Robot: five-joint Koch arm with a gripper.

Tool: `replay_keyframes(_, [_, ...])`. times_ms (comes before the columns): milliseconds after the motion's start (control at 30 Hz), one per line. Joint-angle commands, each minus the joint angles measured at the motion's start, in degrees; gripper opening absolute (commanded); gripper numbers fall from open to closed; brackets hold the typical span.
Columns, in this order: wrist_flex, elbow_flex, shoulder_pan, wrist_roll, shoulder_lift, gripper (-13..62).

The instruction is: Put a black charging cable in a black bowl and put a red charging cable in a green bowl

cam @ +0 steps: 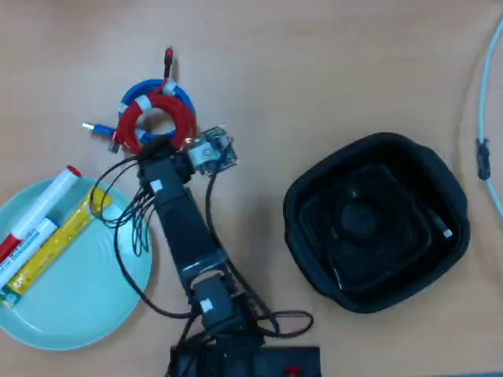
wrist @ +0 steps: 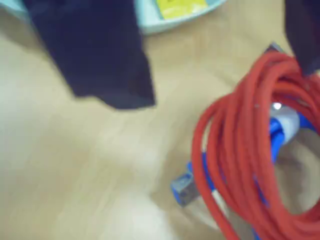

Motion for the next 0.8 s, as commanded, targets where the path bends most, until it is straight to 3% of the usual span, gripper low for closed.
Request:
replay_keyframes(0, [-3.25,-3.87,-2.90,3.25,-0.88,32.2])
replay_keyframes(100, [-4.39,-4.57,-4.57,8.17,-1.85,32.2])
replay_keyframes(267, [-4.66,-7.38,-7.82,27.42,-3.08,32.0])
replay_keyframes(400, [-4.83,-11.43,-8.61,28.39,-5.27,32.3])
replay_keyframes(767, [-7.21,-26.63,-6.24,32.26,-25.84,31.9])
